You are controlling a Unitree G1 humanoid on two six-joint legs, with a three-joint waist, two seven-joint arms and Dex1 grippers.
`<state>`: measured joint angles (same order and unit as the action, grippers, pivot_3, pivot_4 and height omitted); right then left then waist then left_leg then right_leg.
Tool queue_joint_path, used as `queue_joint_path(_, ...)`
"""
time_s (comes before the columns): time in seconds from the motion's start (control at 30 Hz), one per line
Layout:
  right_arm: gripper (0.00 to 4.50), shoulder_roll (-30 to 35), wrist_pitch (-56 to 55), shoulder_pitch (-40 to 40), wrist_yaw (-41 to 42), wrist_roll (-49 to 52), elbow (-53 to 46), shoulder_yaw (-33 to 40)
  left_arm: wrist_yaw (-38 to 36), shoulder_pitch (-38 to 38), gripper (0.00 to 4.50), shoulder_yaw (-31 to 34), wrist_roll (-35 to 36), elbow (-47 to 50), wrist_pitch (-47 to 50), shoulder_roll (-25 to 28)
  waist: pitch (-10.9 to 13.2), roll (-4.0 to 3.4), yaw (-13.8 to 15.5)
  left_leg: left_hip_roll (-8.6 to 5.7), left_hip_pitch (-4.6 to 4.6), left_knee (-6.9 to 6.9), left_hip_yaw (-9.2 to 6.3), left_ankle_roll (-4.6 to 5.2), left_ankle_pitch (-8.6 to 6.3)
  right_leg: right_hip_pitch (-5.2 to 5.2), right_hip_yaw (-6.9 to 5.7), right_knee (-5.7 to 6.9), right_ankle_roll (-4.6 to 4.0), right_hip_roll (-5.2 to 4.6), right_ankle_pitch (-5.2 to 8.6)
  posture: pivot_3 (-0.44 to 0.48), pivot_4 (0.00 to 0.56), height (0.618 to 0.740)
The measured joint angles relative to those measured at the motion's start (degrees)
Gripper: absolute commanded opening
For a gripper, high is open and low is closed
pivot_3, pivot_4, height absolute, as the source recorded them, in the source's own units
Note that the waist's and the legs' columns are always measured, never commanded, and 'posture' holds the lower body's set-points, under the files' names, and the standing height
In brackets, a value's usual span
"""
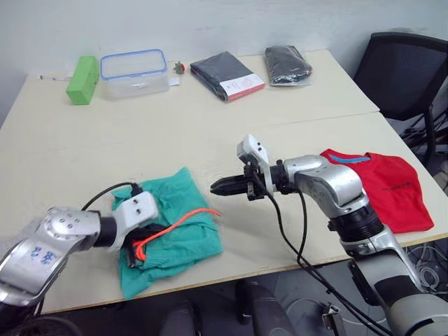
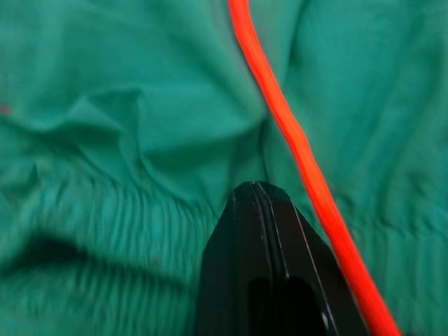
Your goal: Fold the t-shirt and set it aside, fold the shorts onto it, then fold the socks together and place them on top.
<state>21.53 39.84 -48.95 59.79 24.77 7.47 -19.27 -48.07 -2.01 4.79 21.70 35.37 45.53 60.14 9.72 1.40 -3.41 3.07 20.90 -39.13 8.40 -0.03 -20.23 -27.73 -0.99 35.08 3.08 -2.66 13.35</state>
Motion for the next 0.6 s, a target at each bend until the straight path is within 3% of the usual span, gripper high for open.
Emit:
queue_joint_path(0.23, 0.05, -9.9, -13.6, -2.2, 1.4, -8.7, 5.6, -6.9, 6.0, -3.7, 0.00, 1.8, -1.2, 1.8, -0.3, -6.9, 0.0, 0.01, 0.2, 0.00, -0.01, 0.00, -0.01, -0.01, 0.02, 0.02, -0.05, 0.06, -0.01, 0.02, 0.00, 0.000, 0.150, 0.740)
queue_joint_path(0.4, 0.05, -13.0, -23.0, -2.1, 3.0, -15.7, 11.5, -12.3, 8.5, -4.6, 0.00, 1.5, -2.9, 0.0, -2.1, -8.8, 0.0, 0.05, 0.1, -0.05, -0.09, 0.00, 0.01, 0.01, 0.03, 0.06, -0.08, 0.33, -0.01, -0.04, 0.00, 0.000, 0.150, 0.740)
queue_joint_path(0.6, 0.05, -14.4, -37.0, -4.3, -7.0, -28.2, 25.5, -15.1, 8.6, -8.0, 0.00, 3.7, -3.0, 0.1, -3.3, -8.8, 0.0, 0.05, -0.9, -0.12, -0.57, 0.02, 0.10, -0.09, 0.07, 0.27, -0.03, 0.49, -0.21, -0.45, 0.12, 0.000, 0.150, 0.740)
